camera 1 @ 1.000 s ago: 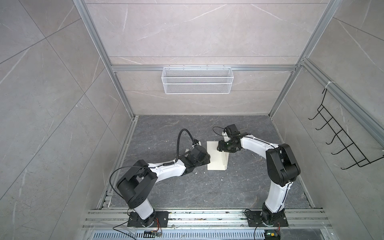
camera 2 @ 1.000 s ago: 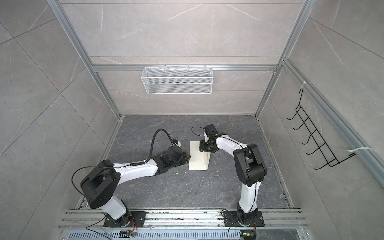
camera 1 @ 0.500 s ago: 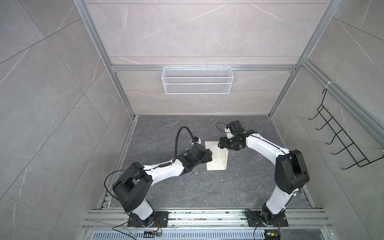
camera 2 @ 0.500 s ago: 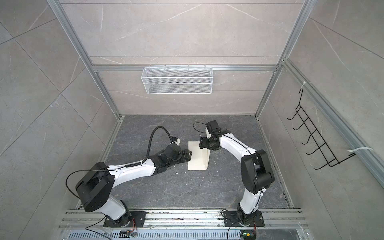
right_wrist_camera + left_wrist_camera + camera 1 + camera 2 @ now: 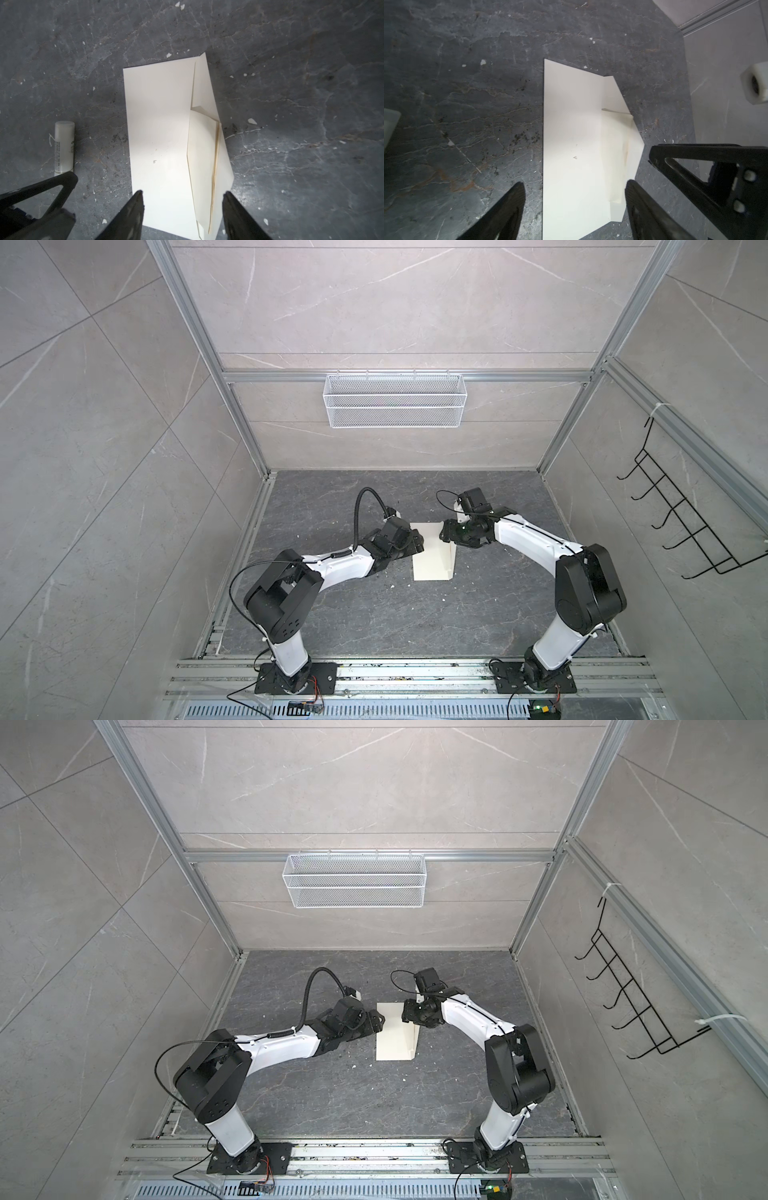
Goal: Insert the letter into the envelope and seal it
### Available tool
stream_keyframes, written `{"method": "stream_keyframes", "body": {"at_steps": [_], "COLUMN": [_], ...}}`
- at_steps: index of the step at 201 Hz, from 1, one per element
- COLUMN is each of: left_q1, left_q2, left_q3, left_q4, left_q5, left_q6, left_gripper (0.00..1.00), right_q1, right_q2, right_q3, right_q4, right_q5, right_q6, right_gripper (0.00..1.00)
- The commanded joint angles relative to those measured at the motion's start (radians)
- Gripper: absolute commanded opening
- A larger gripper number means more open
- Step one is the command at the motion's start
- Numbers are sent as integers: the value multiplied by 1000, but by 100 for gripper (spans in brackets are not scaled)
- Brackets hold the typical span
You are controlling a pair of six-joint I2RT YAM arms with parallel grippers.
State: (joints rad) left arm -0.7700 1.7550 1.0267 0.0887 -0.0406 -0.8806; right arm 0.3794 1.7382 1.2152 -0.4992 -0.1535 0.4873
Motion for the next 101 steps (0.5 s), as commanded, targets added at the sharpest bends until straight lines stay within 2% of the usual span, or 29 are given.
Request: {"method": "stream_keyframes", "body": {"at_steps": [1,52,73,101], "left_q1": [11,27,35,36], "left_q2": [39,112,137,174], "left_q3": [49,80,100,125], "left_q4": [-9,-15,-27,-33], "left_q5": [61,99,106,120], "left_q6": [-22,-38,-38,-38], "left_gripper": [70,66,60,46], "right_q1": [6,6,5,6], "right_q2": [41,103,122,136], "right_q3": [-12,-8,-9,-9], "right_q4": [20,36,44,47], "right_q5": [32,34,29,29], "right_q6": [32,41,42,43], "right_gripper": [61,58,55,54]}}
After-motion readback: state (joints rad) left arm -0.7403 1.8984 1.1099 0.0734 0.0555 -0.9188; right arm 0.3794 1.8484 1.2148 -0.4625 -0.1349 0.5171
